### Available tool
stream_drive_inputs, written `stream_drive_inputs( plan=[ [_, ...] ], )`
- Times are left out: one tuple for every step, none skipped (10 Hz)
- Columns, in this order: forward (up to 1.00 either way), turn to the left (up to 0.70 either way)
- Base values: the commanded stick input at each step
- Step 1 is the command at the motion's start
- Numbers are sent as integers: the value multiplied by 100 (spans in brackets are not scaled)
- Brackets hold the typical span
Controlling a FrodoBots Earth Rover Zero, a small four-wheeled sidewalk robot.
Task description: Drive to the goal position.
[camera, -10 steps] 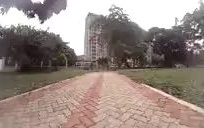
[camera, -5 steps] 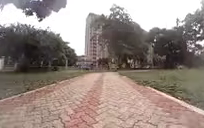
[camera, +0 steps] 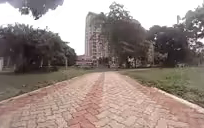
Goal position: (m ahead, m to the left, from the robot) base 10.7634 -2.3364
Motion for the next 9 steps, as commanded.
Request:
stream_drive_inputs(
  plan=[
    [70, 0],
    [70, 0],
    [70, 0],
    [70, 0],
    [70, 0],
    [70, 0],
    [70, 0],
    [70, 0],
    [70, 0]
  ],
)
